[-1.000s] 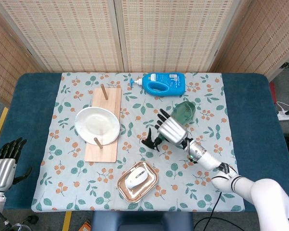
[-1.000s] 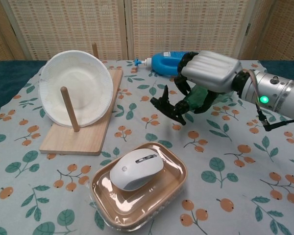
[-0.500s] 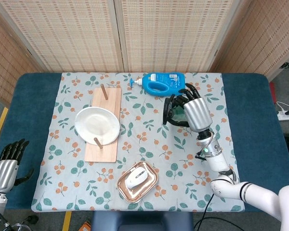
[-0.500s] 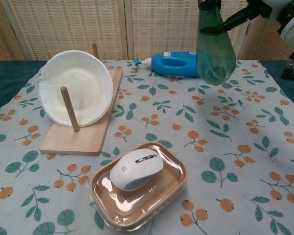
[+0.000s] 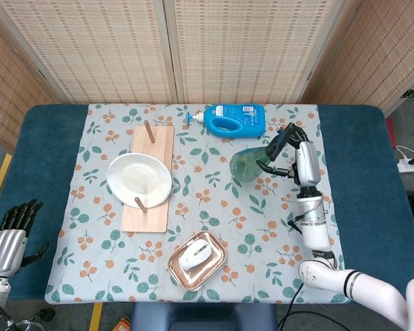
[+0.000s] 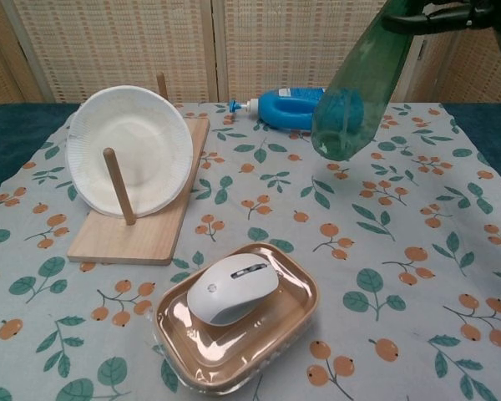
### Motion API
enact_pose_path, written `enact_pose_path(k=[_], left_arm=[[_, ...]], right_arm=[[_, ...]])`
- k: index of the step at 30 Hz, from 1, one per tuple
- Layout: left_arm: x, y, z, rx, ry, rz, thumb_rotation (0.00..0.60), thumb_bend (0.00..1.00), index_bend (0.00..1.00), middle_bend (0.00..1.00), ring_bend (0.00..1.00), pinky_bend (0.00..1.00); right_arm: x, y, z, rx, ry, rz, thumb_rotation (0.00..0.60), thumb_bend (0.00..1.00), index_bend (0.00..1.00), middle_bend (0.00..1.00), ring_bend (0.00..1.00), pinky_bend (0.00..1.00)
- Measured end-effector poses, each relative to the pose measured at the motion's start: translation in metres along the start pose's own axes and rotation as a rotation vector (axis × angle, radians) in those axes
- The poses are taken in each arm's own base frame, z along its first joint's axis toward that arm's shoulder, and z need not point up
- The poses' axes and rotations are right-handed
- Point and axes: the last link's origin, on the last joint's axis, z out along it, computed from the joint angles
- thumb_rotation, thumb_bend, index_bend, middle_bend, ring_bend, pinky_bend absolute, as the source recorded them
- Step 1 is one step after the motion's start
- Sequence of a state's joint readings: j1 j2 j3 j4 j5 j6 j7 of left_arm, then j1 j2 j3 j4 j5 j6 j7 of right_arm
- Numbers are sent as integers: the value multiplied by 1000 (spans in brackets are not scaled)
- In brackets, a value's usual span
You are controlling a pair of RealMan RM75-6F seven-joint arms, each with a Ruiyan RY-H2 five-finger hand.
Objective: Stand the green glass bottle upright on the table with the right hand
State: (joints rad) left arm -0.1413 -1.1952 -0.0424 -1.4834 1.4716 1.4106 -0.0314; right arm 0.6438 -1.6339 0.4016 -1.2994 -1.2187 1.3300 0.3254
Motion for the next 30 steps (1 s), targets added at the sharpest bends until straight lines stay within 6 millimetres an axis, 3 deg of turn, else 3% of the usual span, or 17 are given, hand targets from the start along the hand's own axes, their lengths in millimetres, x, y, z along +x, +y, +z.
enact_pose_path(k=[10, 30], left_arm=[[-4, 0, 3, 6, -14, -2, 600, 284, 0, 0, 0, 0], [-4, -2, 5, -1, -21, -17, 600, 285, 0, 0, 0, 0]], right_arm=[[-10, 12, 0, -50, -2, -94, 600, 106, 753, 556, 283, 166], [-24, 1, 8, -154, -35, -159, 600, 118, 764, 561, 304, 166]])
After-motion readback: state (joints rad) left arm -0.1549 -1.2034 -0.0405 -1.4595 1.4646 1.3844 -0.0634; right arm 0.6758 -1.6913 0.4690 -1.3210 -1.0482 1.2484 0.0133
